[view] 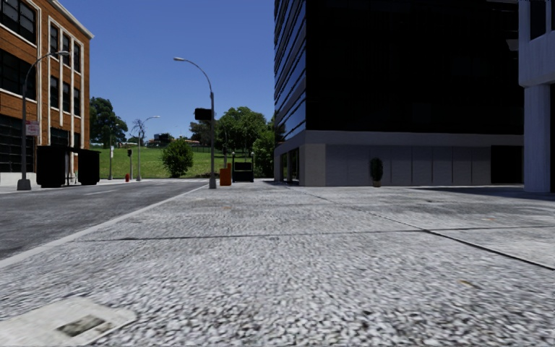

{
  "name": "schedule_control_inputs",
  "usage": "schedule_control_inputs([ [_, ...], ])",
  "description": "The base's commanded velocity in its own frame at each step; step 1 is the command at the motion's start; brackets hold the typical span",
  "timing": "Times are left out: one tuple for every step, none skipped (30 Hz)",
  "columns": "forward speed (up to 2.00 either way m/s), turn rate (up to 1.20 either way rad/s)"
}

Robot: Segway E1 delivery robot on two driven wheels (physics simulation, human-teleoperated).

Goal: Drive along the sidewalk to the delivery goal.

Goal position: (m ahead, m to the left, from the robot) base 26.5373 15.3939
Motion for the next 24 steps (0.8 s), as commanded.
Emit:
schedule_control_inputs([
  [2.00,0.00],
  [2.00,0.00],
  [2.00,0.00],
  [2.00,0.00],
  [2.00,0.00],
  [2.00,0.00],
  [2.00,0.00],
  [2.00,0.00],
  [2.00,0.00],
  [2.00,0.00],
  [2.00,0.00],
  [2.00,0.00],
  [2.00,0.00],
  [2.00,0.00],
  [2.00,0.00],
  [2.00,0.00],
  [2.00,0.00],
  [2.00,0.00],
  [2.00,0.00],
  [2.00,0.00],
  [2.00,0.00],
  [2.00,0.00],
  [2.00,0.00],
  [2.00,0.00],
])
